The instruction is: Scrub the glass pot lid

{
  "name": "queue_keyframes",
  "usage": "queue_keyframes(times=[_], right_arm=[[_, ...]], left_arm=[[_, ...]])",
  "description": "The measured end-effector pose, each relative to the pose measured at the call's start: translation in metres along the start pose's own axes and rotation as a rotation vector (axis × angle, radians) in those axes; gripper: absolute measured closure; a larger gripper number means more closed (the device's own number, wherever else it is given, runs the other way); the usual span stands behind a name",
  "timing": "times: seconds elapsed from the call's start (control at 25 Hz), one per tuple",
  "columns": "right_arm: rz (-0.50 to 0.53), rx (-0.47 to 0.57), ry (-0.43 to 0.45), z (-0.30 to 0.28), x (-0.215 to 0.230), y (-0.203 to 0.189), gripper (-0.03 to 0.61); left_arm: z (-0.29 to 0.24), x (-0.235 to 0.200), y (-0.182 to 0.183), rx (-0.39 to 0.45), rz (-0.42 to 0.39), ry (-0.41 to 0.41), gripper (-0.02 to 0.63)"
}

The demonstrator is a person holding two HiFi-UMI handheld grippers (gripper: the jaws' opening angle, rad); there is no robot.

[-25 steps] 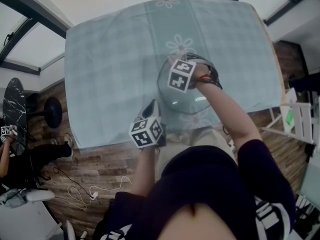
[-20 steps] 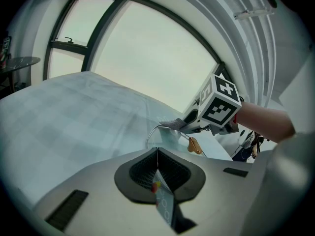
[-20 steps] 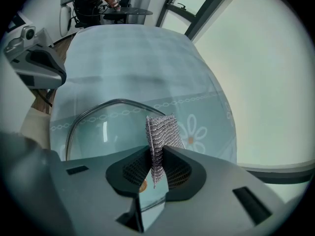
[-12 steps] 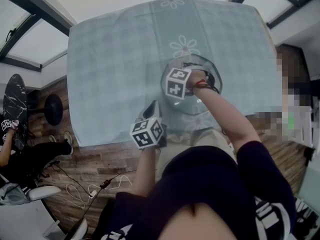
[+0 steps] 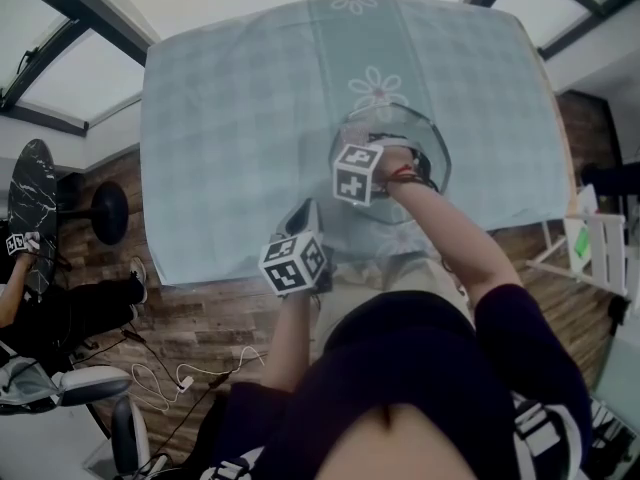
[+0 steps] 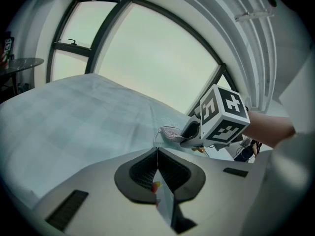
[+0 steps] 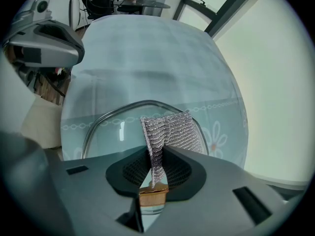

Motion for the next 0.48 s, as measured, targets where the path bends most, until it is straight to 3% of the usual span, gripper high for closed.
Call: queue_keyframes(times=[0.48], right_arm=[[0.034,-0.003,0.054,0.009,-0.046,0.003,0.502]], left_arm=[[0.021,-0.007,-0.006,0.023,0.002,0.004,0.612]])
Point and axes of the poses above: the fingertips, and each gripper's own axes: z backward along the fingers, x to its right, y out of its top, the point moved 4 cm from there along z, backward along the fingers
